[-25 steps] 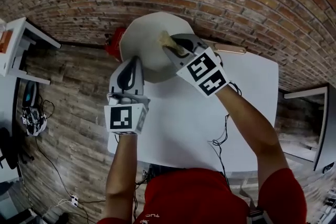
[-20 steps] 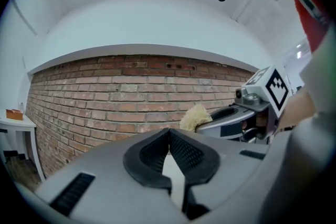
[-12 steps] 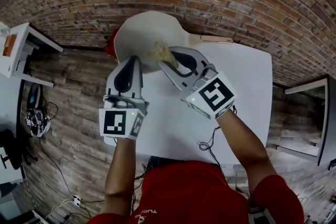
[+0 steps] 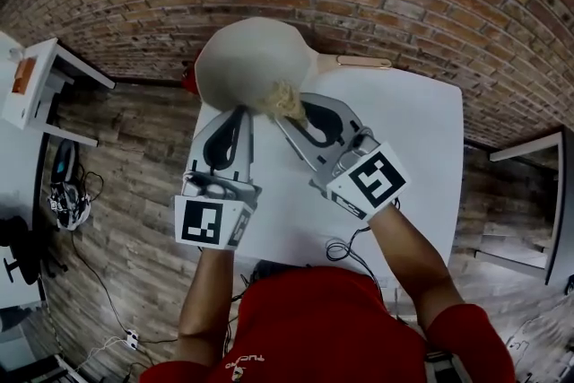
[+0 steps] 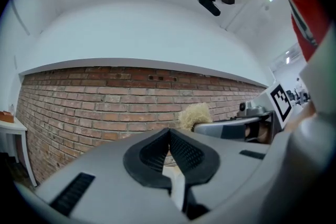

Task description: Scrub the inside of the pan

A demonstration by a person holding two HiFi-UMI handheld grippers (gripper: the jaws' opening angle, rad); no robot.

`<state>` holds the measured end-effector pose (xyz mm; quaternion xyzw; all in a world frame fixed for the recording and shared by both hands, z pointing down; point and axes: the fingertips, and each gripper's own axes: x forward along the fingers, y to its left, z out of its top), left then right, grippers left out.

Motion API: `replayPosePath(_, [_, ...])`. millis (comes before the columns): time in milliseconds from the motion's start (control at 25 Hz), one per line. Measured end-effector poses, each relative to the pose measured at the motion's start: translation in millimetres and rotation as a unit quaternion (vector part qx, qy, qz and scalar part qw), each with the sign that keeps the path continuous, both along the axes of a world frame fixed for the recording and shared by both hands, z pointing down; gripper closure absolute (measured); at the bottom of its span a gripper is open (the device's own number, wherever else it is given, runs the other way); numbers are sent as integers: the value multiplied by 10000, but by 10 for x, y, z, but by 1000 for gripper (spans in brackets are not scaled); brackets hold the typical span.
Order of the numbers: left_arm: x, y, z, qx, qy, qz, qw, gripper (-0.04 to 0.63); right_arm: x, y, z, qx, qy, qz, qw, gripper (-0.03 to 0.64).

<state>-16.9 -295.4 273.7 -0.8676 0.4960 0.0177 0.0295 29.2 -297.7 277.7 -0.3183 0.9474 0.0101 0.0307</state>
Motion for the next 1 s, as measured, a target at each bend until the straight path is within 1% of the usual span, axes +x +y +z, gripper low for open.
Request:
replayPosePath(120, [3,62,30,-69,-34,11,10000,581,30,64,4,-12,-46,35,10000,531])
replayPosePath(480, [92,175,-58,70,-62,177,9998,581,46,198,-29,10,-109,90,9999,531])
replayPosePath(1000, [160,248,-54,83,-46,194,9998,581,121,276,-31,31,-45,113,9999,531])
